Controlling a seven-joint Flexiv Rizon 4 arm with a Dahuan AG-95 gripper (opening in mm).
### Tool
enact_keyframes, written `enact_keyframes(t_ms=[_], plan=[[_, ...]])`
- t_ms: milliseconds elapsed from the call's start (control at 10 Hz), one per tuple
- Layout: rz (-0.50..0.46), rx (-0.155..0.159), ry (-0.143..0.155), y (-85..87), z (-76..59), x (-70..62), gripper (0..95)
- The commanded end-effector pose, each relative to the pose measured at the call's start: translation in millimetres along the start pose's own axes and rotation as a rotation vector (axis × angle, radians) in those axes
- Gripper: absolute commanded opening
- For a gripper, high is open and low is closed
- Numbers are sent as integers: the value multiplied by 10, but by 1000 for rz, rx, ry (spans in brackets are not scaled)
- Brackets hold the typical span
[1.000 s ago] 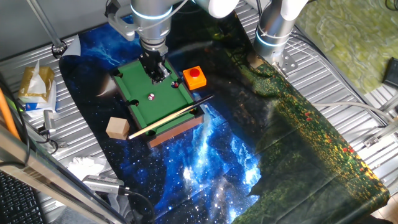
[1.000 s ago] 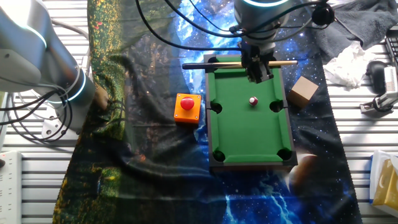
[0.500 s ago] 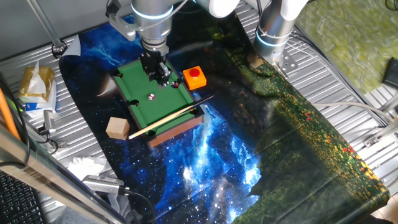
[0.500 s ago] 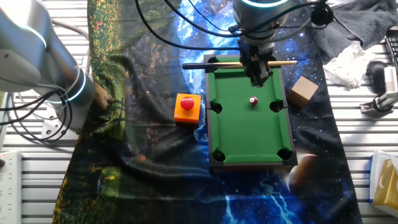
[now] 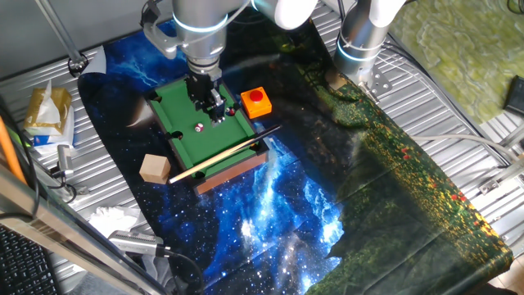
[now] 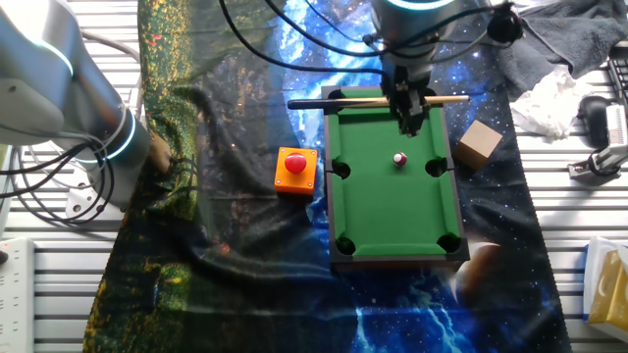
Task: Hit the pool ball
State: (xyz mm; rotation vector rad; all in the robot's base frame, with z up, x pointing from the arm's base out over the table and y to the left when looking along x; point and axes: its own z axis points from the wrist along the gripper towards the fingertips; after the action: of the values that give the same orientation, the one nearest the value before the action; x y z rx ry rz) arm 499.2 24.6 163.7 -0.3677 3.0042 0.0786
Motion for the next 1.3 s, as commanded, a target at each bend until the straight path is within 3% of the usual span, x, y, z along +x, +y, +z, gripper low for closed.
enact_keyframes(t_ms=[100,400,500,600,700,1100,1300], plan=[[30,-9,1,6,57,-12,570],[51,-18,-1,5,79,-13,570],[64,-32,-4,4,86,-13,570],[74,-65,-12,7,97,-14,570],[67,-70,-13,11,100,-15,570],[0,-53,-2,11,105,-8,570],[21,-56,-2,9,105,-8,570]])
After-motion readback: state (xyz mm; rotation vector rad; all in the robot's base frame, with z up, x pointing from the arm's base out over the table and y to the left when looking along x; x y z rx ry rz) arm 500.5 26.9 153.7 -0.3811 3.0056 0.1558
